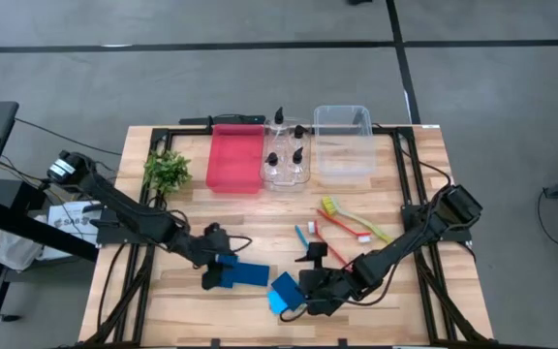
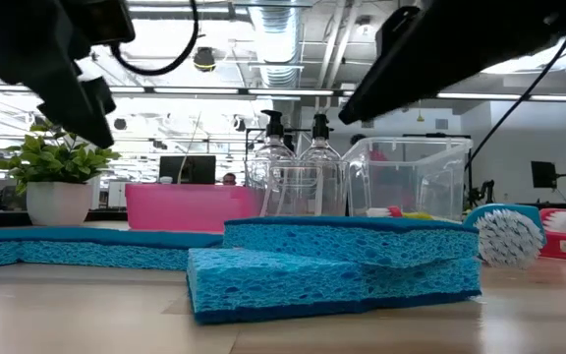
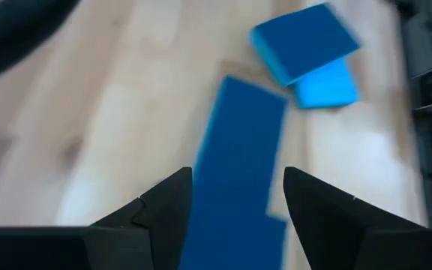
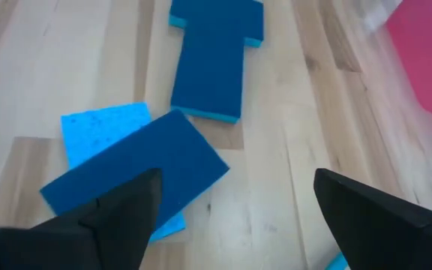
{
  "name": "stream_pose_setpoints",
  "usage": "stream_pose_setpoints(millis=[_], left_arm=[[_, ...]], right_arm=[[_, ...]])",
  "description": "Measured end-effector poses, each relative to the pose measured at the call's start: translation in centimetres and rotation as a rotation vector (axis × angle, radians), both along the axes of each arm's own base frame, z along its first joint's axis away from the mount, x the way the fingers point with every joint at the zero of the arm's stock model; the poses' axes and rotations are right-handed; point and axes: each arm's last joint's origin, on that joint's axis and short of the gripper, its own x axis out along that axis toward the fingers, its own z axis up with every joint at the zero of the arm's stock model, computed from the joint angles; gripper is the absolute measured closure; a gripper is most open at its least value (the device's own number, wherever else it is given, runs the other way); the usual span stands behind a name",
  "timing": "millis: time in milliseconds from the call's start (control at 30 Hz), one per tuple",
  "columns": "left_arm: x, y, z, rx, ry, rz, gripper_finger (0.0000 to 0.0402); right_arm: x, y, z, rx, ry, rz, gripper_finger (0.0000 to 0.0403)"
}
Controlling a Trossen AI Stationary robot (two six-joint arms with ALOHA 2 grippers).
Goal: Pick & Place Kitchen Sink Supplies
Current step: Put the blue sponge into the pink bin
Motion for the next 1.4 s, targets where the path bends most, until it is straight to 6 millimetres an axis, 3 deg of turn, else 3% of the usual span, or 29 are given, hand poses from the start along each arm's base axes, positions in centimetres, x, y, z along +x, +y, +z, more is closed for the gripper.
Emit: stream_pose_setpoints(millis=[200,600,1000,1133,1400], left_arm=[[-0.6,0.3,-0.6,0.106,0.06,-0.015,0.0189],[0.2,-0.2,-5.2,0.213,0.267,-0.038,0.0189],[1.1,1.0,-6.2,0.171,0.342,-0.035,0.0193],[1.2,1.3,-6.3,0.145,0.36,-0.041,0.023],[1.2,1.3,-6.2,0.186,0.35,-0.09,0.0366]], right_arm=[[0.0,0.1,0.1,0.025,-0.012,-0.015,0.006],[0.1,1.1,0.6,0.088,-0.082,0.0,0.0064],[-0.4,1.8,0.6,0.105,-0.082,0.012,0.0065],[-0.4,1.8,0.6,0.105,-0.082,0.011,0.0065],[-0.4,1.8,0.6,0.124,-0.086,-0.006,0.0065]])
